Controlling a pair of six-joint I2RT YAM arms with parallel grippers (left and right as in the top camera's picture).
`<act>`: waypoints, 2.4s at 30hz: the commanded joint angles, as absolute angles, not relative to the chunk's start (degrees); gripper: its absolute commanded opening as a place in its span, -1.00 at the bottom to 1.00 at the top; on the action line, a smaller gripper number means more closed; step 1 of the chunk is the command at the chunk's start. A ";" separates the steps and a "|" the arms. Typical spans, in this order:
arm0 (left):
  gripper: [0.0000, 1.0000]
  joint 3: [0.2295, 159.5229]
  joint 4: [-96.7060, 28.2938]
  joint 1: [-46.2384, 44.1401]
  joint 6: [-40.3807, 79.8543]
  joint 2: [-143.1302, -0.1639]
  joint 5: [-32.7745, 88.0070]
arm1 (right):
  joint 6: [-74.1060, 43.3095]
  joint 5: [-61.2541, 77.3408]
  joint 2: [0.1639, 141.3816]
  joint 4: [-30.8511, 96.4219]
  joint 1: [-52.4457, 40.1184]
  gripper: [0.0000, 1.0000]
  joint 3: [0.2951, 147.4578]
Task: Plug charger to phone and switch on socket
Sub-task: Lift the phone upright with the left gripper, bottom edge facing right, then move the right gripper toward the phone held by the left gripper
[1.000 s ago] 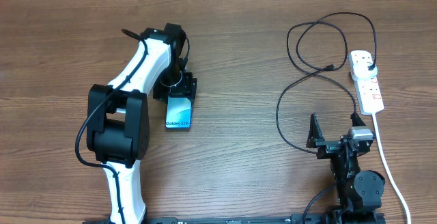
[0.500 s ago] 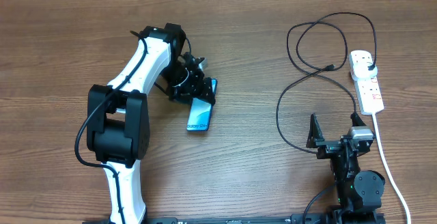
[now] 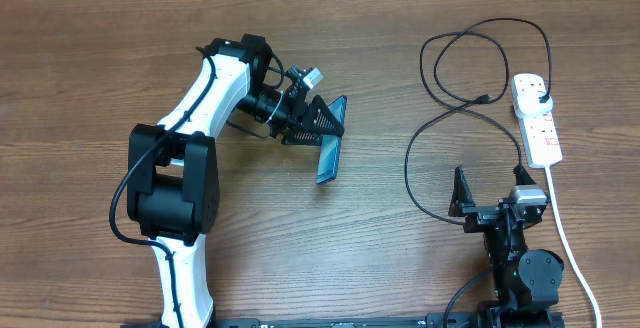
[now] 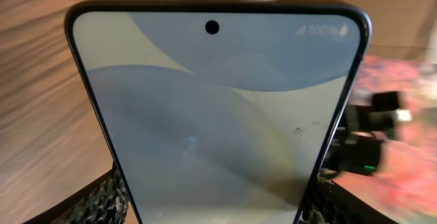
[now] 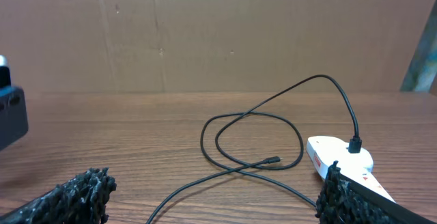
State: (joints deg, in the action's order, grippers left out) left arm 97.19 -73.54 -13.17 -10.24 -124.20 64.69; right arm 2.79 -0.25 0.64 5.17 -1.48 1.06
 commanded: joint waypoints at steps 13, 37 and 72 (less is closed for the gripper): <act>-0.05 98.96 -76.73 -15.03 -10.31 -124.79 90.54 | 2.90 -0.30 0.16 4.82 -1.15 1.00 0.45; -0.07 98.96 -76.82 -14.04 5.39 -124.79 90.59 | 2.90 -0.30 0.16 4.82 -1.15 1.00 0.45; -0.06 98.96 -77.78 -14.00 4.73 -124.79 90.59 | -46.48 17.08 0.16 2.74 -1.15 1.00 0.47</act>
State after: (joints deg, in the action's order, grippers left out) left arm 97.23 -77.78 -14.15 4.56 -124.20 87.07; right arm -41.56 20.38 0.62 3.46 -1.48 1.06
